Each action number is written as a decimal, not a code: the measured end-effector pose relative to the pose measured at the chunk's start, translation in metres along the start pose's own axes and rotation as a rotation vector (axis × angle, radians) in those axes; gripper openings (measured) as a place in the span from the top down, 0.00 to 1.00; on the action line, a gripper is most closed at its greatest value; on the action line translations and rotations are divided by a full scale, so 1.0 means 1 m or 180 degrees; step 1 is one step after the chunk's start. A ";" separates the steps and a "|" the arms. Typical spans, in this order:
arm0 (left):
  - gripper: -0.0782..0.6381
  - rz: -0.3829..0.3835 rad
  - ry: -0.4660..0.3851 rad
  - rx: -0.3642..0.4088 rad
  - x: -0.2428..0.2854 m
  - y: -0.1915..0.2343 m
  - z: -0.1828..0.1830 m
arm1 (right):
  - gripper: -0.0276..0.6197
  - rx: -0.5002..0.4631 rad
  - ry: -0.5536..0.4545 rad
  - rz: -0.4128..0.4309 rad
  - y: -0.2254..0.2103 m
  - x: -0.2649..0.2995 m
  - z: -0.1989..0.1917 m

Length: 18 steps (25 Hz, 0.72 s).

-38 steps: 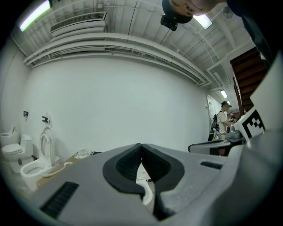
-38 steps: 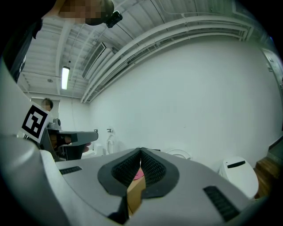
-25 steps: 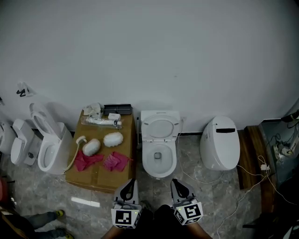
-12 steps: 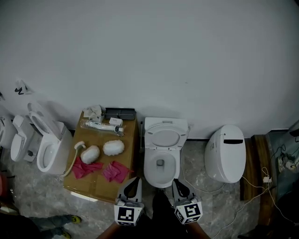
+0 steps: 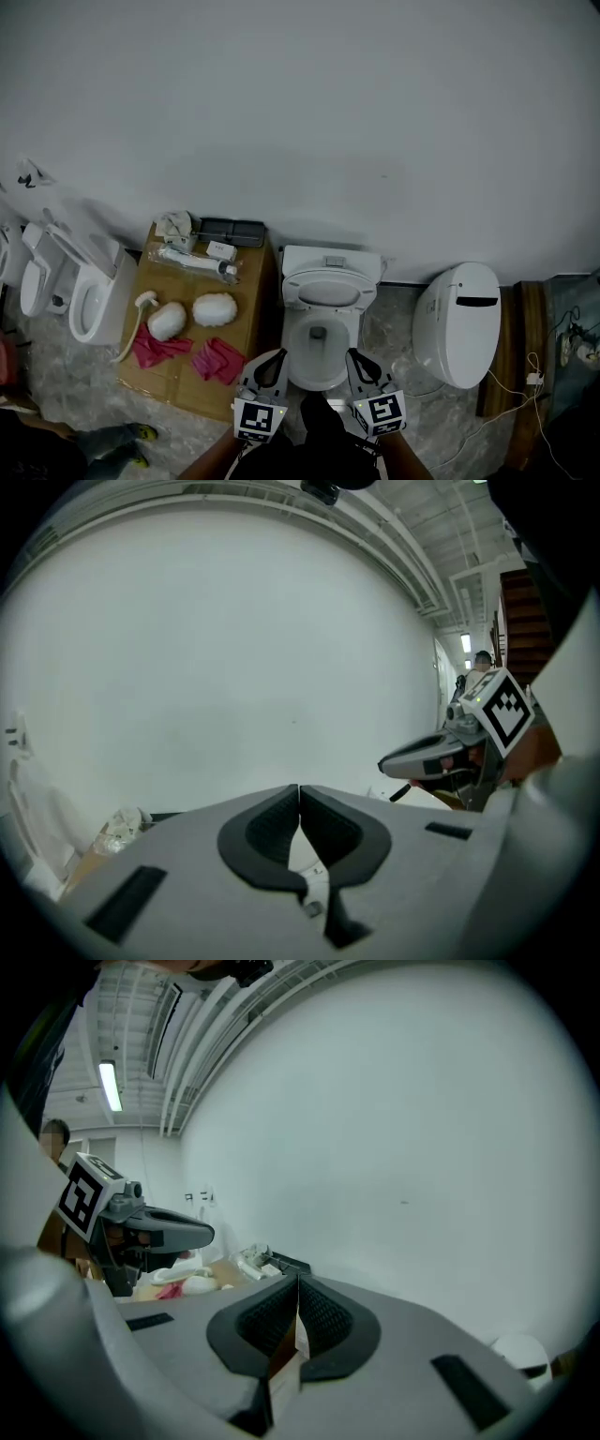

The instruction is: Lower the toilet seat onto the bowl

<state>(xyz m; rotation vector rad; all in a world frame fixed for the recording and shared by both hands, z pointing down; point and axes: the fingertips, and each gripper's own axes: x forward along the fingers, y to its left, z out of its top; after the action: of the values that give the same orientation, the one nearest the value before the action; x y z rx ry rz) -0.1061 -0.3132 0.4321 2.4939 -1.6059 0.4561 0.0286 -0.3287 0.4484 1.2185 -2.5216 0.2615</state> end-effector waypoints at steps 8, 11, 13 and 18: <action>0.88 -0.0403 0.0478 0.0180 0.100 0.009 -0.039 | 0.90 -0.0428 0.0572 0.0231 -0.075 0.079 -0.035; 0.83 -0.0507 0.0682 0.0320 0.134 0.018 -0.057 | 0.81 -0.0629 0.0843 0.0250 -0.101 0.106 -0.055; 0.74 -0.0604 0.0804 0.0482 0.158 0.021 -0.068 | 0.79 -0.0797 0.1051 0.0304 -0.117 0.122 -0.068; 0.69 -0.0919 0.1117 0.0933 0.216 0.030 -0.097 | 0.78 -0.1141 0.1495 0.0479 -0.153 0.166 -0.102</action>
<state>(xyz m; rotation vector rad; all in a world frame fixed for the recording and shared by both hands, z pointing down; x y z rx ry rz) -0.0669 -0.4855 0.5929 2.5969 -1.0948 1.0798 0.0739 -0.5128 0.6079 0.7289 -2.1306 0.1056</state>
